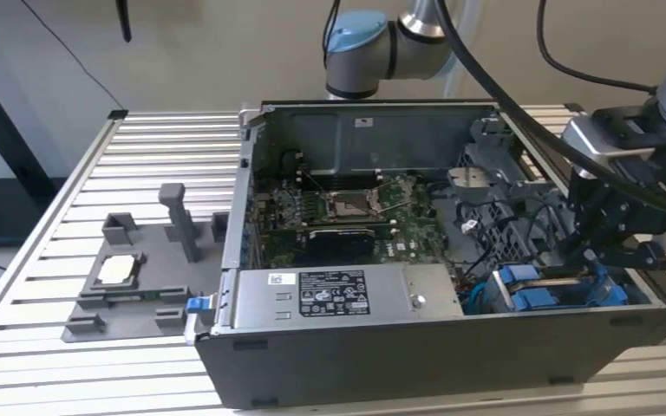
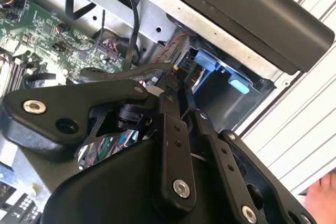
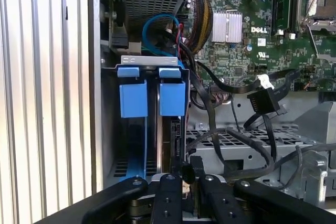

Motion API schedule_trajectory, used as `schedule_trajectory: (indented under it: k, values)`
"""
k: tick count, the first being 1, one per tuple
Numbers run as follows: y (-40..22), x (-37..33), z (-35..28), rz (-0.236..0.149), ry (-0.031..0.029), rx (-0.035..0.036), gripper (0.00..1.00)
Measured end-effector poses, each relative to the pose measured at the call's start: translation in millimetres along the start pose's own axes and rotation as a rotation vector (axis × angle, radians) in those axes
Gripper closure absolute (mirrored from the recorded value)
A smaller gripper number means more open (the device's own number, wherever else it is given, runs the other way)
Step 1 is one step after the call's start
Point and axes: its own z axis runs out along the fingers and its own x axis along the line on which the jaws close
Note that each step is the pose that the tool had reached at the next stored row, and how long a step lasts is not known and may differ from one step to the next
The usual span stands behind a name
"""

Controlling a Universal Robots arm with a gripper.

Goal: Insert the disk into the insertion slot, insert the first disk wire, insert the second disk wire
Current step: 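Insert the first disk wire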

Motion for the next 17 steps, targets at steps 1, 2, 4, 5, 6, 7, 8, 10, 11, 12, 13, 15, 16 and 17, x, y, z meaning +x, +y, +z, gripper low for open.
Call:
schedule_trajectory:
  k: [1, 2, 4, 5, 6, 7, 8, 10, 11, 12, 13, 15, 16, 17]
  values:
    - [0.0, -0.1, 0.2, 0.001, 0.0001, 0.0, 0.81]
    - [0.0, -0.2, 0.4, 0.003, 0.0002, 0.0, 0.81]
    - [0.1, -0.3, 0.8, 0.005, 0.0003, -0.0002, 0.81]
    - [0.1, -0.3, 1.1, 0.006, 0.0002, -0.0003, 0.81]
    - [0.1, -0.3, 1.4, 0.007, 0.0003, -0.0004, 0.81]
    - [0.2, -0.4, 1.7, 0.008, 0.0004, -0.0005, 0.81]
    - [0.3, -0.4, 2.0, 0.009, 0.0006, -0.0008, 0.81]
    - [0.5, -0.5, 2.8, 0.011, 0.0007, -0.0014, 0.81]
    - [0.5, -0.6, 3.2, 0.012, 0.0008, -0.0017, 0.81]
    - [0.6, -0.6, 3.6, 0.013, 0.0006, -0.0019, 0.81]
    - [0.6, -0.7, 3.9, 0.013, 0.0007, -0.002, 0.81]
    - [0.6, -0.7, 4.5, 0.015, 0.0006, -0.0019, 0.81]
    - [0.7, -0.7, 4.8, 0.015, 0.0007, -0.0019, 0.81]
    - [0.7, -0.7, 5.2, 0.016, 0.0007, -0.0018, 0.81]
